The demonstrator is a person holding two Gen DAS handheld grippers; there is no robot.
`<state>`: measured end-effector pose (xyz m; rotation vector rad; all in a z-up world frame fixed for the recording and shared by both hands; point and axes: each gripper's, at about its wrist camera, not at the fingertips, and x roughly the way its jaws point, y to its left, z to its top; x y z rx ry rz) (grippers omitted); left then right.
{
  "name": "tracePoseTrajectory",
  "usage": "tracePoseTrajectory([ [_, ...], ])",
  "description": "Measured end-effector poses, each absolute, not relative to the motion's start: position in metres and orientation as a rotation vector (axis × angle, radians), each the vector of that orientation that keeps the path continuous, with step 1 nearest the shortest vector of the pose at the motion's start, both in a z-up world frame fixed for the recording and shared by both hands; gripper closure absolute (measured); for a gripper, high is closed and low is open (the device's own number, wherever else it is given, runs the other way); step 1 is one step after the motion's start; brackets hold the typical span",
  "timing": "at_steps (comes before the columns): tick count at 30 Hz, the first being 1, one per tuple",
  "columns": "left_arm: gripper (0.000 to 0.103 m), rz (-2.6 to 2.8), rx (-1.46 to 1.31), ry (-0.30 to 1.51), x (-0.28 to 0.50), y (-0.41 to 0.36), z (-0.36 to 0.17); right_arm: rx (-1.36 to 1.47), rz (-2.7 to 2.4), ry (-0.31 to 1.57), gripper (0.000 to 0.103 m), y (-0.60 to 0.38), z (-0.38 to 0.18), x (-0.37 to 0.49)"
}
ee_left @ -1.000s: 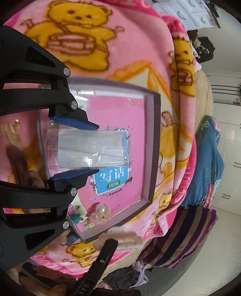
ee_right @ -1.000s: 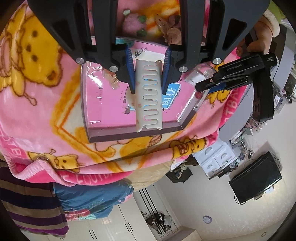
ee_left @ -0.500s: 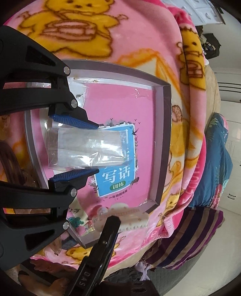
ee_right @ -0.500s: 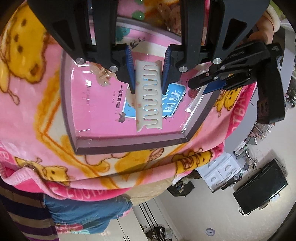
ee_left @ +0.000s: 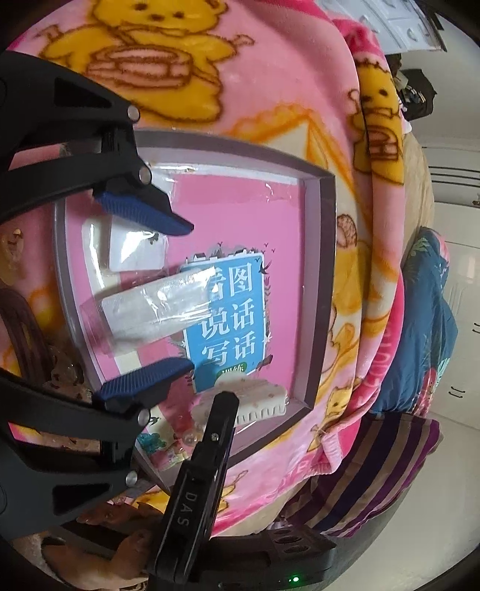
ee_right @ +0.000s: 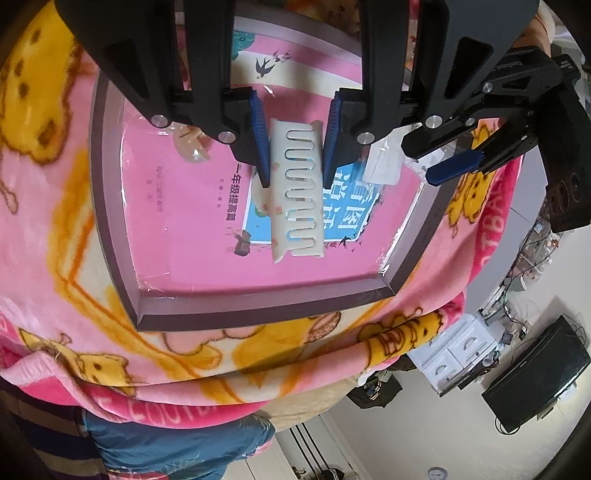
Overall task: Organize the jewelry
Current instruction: 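Lower the white comb clip into the box and open the right tool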
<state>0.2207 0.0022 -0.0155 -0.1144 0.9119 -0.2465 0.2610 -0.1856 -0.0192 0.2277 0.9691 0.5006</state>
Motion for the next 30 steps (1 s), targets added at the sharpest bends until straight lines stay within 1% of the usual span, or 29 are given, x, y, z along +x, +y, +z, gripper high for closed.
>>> tracePoseTrajectory([
  [5, 0.027, -0.230, -0.122, 0.890, 0.214, 0.007, -0.009, 0.243, 0.519, 0.942, 0.068, -0.194, -0.010, 0.253],
  [6, 0.025, -0.227, -0.125, 0.883, 0.213, 0.008, -0.007, 0.244, 0.520, 0.935, 0.066, -0.196, -0.008, 0.250],
  [7, 0.021, -0.225, -0.128, 0.876, 0.212, 0.009, -0.005, 0.249, 0.519, 0.924, 0.063, -0.200, -0.004, 0.247],
  [9, 0.019, -0.221, -0.134, 0.860, 0.208, 0.011, 0.000, 0.258, 0.523, 0.905, 0.058, -0.205, 0.002, 0.241],
  [11, 0.011, -0.207, -0.133, 0.842, 0.204, 0.013, 0.005, 0.265, 0.521, 0.888, 0.054, -0.211, 0.007, 0.235],
  [16, 0.009, -0.185, -0.151, 0.813, 0.190, 0.023, 0.016, 0.298, 0.506, 0.836, 0.037, -0.227, 0.017, 0.214],
  [28, 0.009, -0.158, -0.179, 0.751, 0.160, 0.039, 0.043, 0.259, 0.485, 0.698, 0.023, -0.252, 0.058, 0.168],
  [30, 0.009, -0.157, -0.183, 0.743, 0.154, 0.041, 0.046, 0.260, 0.483, 0.687, 0.023, -0.255, 0.063, 0.162],
])
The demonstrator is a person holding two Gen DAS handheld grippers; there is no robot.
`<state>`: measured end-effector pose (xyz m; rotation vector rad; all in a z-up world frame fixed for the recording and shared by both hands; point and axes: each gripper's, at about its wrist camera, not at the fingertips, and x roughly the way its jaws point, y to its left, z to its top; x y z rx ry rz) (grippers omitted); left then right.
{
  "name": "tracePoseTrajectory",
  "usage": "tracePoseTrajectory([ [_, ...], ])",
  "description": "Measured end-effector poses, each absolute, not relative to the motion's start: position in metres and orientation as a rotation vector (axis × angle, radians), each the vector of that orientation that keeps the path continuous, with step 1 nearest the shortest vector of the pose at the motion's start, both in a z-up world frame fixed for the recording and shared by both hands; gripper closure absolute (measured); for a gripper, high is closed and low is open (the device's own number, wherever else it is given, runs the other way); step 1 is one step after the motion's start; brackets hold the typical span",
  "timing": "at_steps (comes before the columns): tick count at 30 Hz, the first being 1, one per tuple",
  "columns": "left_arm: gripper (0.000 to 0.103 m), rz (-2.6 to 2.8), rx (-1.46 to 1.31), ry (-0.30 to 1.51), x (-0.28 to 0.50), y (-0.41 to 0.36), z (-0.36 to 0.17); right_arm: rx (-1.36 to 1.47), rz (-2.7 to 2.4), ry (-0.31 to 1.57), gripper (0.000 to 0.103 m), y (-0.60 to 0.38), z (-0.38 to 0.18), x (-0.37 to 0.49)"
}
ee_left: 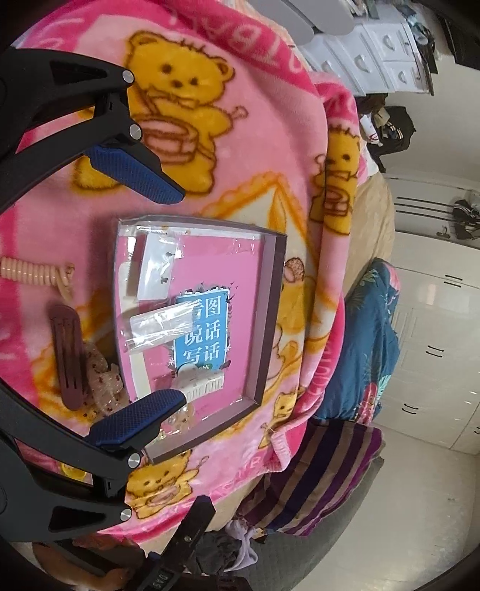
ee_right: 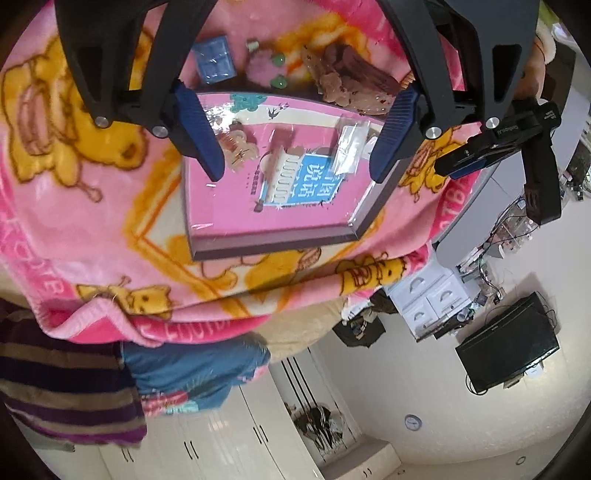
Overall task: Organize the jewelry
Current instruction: 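Lower the white comb clip into the box and open the right tool, then withdraw both tools from the box toward the spotted bow clip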
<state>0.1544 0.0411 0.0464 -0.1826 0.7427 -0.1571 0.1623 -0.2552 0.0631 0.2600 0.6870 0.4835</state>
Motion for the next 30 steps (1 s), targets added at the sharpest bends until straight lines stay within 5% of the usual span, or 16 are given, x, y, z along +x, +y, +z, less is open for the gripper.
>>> tracePoseTrajectory([
  [30, 0.009, -0.163, -0.167, 0.720, 0.096, 0.033, 0.067, 0.245, 0.478, 0.680, 0.017, -0.280, 0.070, 0.098],
])
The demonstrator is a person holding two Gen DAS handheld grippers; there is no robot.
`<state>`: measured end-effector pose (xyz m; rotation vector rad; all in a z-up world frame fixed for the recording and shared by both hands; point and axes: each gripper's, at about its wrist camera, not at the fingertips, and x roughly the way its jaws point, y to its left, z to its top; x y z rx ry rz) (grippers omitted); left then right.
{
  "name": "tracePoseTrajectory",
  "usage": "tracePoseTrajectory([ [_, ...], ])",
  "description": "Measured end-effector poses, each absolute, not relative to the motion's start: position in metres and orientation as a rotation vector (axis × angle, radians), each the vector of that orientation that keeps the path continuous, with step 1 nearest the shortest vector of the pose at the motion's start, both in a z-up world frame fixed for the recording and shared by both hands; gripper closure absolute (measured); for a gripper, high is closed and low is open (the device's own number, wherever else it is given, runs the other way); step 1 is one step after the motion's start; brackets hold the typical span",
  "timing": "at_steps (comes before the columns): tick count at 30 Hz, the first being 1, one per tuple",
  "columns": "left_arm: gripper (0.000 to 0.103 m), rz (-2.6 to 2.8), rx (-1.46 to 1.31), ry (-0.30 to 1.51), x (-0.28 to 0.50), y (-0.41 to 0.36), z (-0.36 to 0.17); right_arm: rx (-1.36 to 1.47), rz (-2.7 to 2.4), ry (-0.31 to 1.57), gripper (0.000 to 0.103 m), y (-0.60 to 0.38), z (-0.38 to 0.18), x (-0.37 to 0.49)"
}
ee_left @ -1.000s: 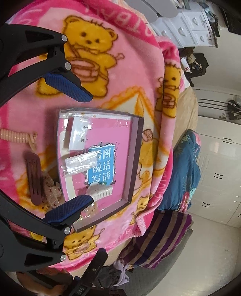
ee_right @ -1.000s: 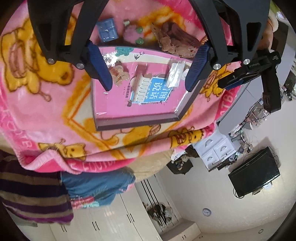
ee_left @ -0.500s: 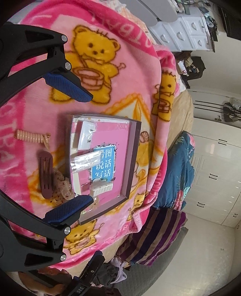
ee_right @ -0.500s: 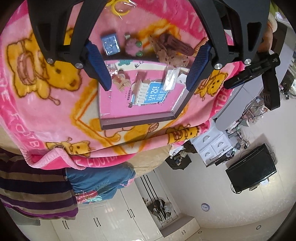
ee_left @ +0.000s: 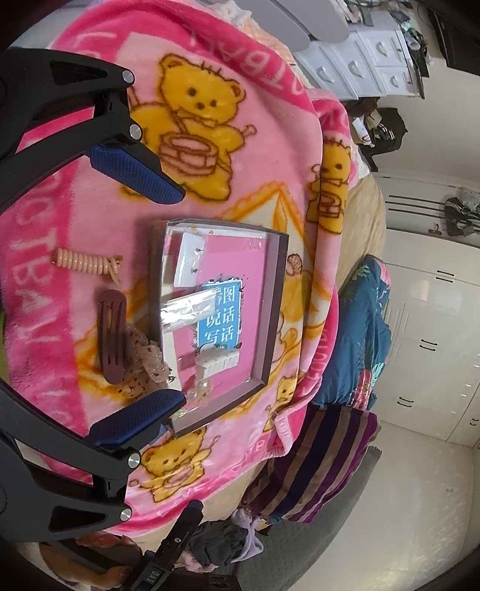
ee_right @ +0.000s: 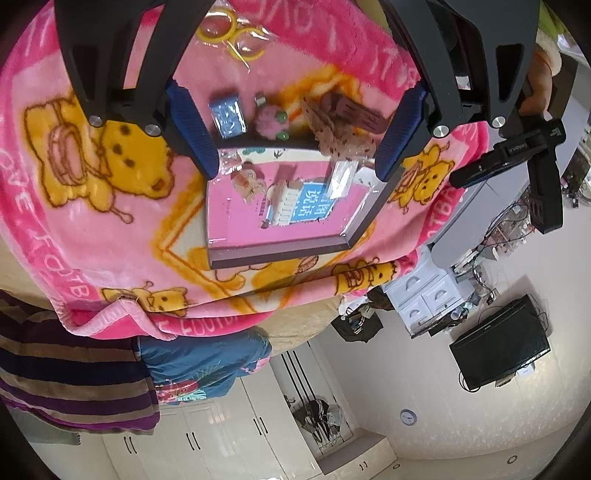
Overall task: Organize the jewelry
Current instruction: 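Withdraw both tools from the box toward the spotted bow clip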
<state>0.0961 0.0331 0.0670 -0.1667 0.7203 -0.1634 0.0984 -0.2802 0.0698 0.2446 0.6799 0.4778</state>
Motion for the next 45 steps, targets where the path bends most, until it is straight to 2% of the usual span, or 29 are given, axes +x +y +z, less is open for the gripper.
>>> tracePoseTrajectory([
  [28, 0.009, -0.201, -0.056, 0.772, 0.075, -0.010, 0.048, 0.151, 0.478, 0.740, 0.017, -0.284, 0.048, 0.061],
  [31, 0.009, -0.201, -0.050, 0.777, 0.074, -0.013, 0.045, 0.135, 0.470, 0.750, 0.012, -0.284, 0.042, 0.057],
  [45, 0.009, -0.234, -0.016, 0.829, 0.076, -0.034, 0.024, 0.043, 0.456, 0.808, 0.012, -0.278, 0.014, 0.050],
])
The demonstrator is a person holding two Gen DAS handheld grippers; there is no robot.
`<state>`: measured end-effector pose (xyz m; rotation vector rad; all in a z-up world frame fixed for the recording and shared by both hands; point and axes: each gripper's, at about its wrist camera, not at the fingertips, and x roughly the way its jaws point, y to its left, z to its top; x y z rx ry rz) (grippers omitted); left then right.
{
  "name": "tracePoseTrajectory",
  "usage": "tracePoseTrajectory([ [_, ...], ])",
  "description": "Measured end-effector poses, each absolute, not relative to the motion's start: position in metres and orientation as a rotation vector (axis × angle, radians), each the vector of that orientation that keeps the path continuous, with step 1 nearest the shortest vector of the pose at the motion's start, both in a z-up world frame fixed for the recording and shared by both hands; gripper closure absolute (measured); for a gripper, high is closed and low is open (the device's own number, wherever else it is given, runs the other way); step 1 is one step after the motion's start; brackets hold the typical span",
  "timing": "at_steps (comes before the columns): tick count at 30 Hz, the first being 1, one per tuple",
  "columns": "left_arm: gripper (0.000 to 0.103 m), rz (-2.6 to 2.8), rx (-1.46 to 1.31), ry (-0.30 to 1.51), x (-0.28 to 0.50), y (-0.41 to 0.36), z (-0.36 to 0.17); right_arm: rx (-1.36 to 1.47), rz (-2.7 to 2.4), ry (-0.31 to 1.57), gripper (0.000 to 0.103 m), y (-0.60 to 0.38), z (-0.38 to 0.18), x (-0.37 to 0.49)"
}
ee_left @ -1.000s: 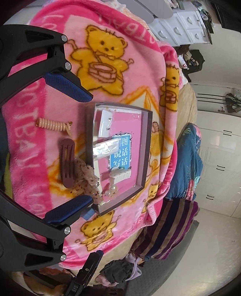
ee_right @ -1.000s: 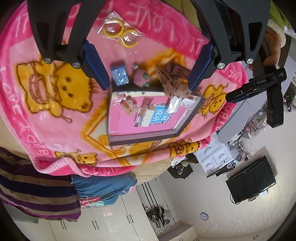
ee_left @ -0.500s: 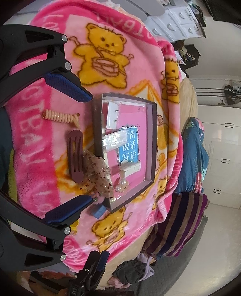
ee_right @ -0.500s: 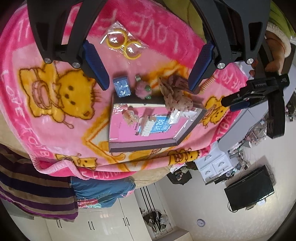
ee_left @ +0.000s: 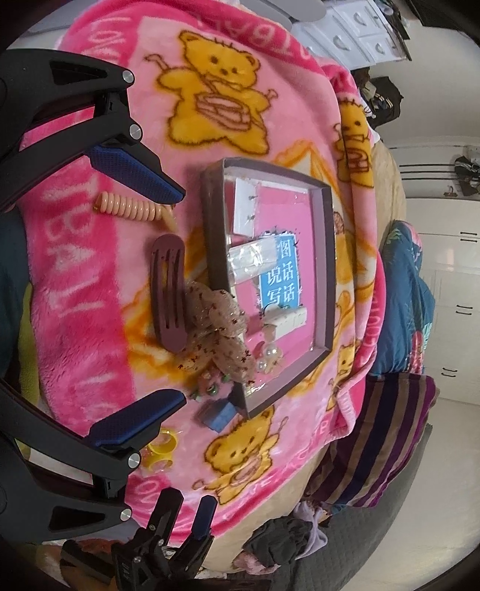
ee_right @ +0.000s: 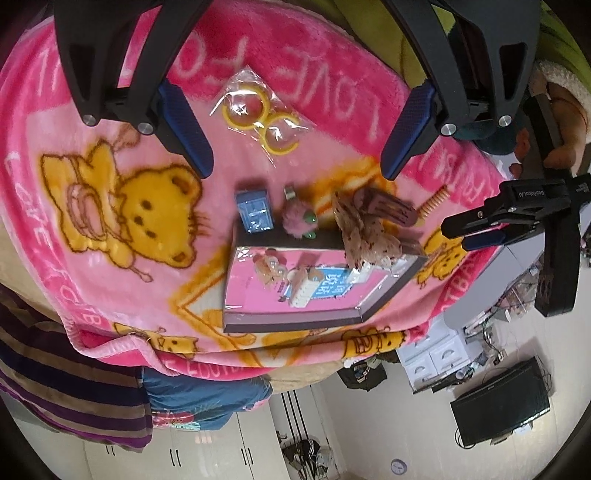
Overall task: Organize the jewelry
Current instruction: 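Withdraw both tools from the box toward the spotted bow clip, then grasp the spotted sheer bow with the left tool while the right grasps the yellow bangle bag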
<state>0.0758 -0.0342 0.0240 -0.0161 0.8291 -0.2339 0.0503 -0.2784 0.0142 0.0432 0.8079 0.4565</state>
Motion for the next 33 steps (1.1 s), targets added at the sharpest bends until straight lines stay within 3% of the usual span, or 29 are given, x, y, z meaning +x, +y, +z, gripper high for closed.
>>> tracePoseTrajectory([
  [33, 0.009, -0.245, -0.056, 0.959, 0.135, -0.064, -0.027, -0.208, 0.421, 0.939, 0.011, -0.261, -0.061, 0.063],
])
